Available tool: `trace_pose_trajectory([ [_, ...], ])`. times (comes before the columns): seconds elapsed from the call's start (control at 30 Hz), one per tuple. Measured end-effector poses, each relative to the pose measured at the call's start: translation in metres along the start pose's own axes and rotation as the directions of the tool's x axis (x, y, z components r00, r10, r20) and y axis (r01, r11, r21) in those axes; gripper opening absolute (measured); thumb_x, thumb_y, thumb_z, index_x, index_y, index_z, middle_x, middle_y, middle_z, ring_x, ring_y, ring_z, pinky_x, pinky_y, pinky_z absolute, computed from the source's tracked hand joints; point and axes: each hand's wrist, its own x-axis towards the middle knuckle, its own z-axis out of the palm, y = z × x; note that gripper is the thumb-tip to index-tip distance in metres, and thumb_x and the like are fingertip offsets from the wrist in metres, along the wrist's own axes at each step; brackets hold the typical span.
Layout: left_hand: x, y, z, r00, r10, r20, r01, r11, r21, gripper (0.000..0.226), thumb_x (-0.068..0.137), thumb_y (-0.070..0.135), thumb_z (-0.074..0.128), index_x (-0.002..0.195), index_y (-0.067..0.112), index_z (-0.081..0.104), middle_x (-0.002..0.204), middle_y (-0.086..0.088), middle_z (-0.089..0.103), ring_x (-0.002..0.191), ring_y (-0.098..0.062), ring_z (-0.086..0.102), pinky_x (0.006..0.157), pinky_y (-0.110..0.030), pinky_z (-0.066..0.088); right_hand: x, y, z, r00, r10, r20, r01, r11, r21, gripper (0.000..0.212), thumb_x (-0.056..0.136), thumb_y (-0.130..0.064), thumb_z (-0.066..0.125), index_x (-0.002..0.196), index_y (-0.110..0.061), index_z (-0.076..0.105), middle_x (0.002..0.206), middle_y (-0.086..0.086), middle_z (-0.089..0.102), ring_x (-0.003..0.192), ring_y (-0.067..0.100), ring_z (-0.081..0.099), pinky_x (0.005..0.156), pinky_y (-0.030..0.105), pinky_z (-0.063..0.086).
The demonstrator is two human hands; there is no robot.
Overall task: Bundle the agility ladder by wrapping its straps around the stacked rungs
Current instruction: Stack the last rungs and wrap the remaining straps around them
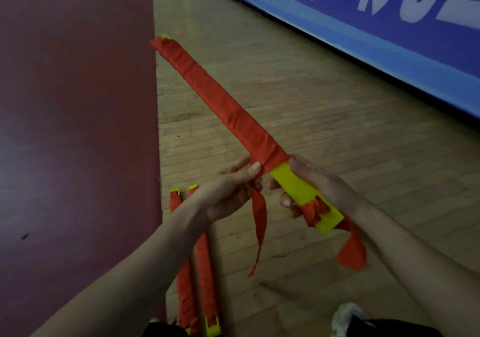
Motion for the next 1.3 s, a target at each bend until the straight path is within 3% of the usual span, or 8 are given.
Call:
trace_pose_trajectory([
  [0.17,-0.001,0.004,0.0,0.997,0.071,0.022,-0.071,0.997,0.003,0.036,0.06,0.014,0.084,0.094,0.015,0.074,0.077,0.003,0.066,0.06,-0.005,0.056,0.06,-0.017,0.047,0.002,-0.001,0.0,0.988,0.151,-0.04,-0.155,0.98,-0.122,0.041,0.085,-0.044,0.045,0.101,-0.008,0.057,0.066,0.009,0.063,0.043,0.017,0.057,0.042,0.025,0.049],
  [0.27,0.0,0.003,-0.004,0.992,0.077,-0.096,-0.074,0.997,0.028,0.027,0.072,0.006,0.068,0.099,0.011,0.07,0.083,0.001,0.065,0.061,-0.005,0.054,0.059,-0.017,0.046,0.01,0.013,-0.002,0.979,0.032,-0.203,-0.105,0.928,-0.357,0.039,0.09,-0.047,0.048,0.089,-0.012,0.064,0.059,-0.002,0.062,0.045,0.009,0.057,0.049,0.024,0.046],
  [0.4,0.002,0.004,-0.006,0.977,0.084,-0.194,-0.07,0.994,0.079,0.027,0.075,0.003,0.064,0.1,0.012,0.069,0.089,0.0,0.063,0.066,-0.007,0.051,0.06,-0.016,0.044,0.018,0.03,-0.008,0.839,-0.399,-0.369,-0.06,0.607,-0.792,0.037,0.084,-0.058,0.057,0.079,-0.022,0.054,0.06,-0.005,0.058,0.055,0.009,0.055,0.056,0.029,0.041],
  [0.53,0.004,0.002,-0.002,0.967,0.085,-0.241,-0.059,0.992,0.111,0.03,0.082,-0.001,0.06,0.11,0.008,0.064,0.091,-0.002,0.061,0.067,-0.008,0.048,0.06,-0.016,0.041,0.017,0.033,0.002,0.852,-0.411,-0.324,-0.197,0.321,-0.926,0.035,0.1,-0.048,0.034,0.102,-0.022,0.058,0.074,0.001,0.062,0.074,0.023,0.062,0.063,0.037,0.046],
  [0.67,0.005,0.002,0.001,0.96,0.092,-0.264,-0.065,0.992,0.107,0.026,0.084,0.0,0.06,0.108,0.009,0.065,0.085,0.001,0.063,0.066,-0.008,0.048,0.064,-0.018,0.039,0.014,0.035,0.012,0.892,-0.29,-0.348,-0.238,0.355,-0.904,0.05,0.088,-0.065,0.046,0.114,-0.023,0.044,0.092,-0.006,0.055,0.084,0.015,0.057,0.065,0.032,0.042],
  [0.83,0.003,0.007,0.007,0.971,0.125,-0.202,-0.084,0.976,0.199,0.013,0.087,0.004,0.057,0.097,0.01,0.064,0.07,0.008,0.063,0.062,-0.002,0.052,0.064,-0.015,0.041,0.014,0.03,0.007,0.874,-0.343,-0.344,-0.162,0.462,-0.872,0.026,0.087,-0.026,0.063,0.105,-0.023,0.044,0.078,-0.002,0.053,0.065,0.015,0.052,0.053,0.026,0.036],
  [1.1,-0.002,0.016,0.008,0.968,-0.03,-0.249,0.082,0.976,0.204,0.01,0.089,-0.003,0.056,0.09,0.002,0.065,0.067,-0.003,0.064,0.057,-0.008,0.058,0.055,-0.014,0.049,0.013,0.018,-0.004,0.819,-0.425,-0.387,-0.119,0.533,-0.838,0.024,0.079,-0.019,0.067,0.096,-0.025,0.051,0.076,-0.007,0.056,0.064,0.004,0.051,0.051,0.013,0.038],
  [1.3,-0.004,0.012,0.012,0.967,-0.102,-0.232,0.131,0.985,0.11,0.004,0.083,0.006,0.061,0.081,0.009,0.059,0.065,-0.002,0.061,0.05,-0.006,0.058,0.052,-0.015,0.05,0.012,0.014,-0.007,0.951,-0.152,-0.271,-0.02,0.84,-0.542,0.018,0.08,-0.006,0.066,0.091,-0.018,0.059,0.069,-0.005,0.047,0.054,0.004,0.045,0.05,0.021,0.035],
])
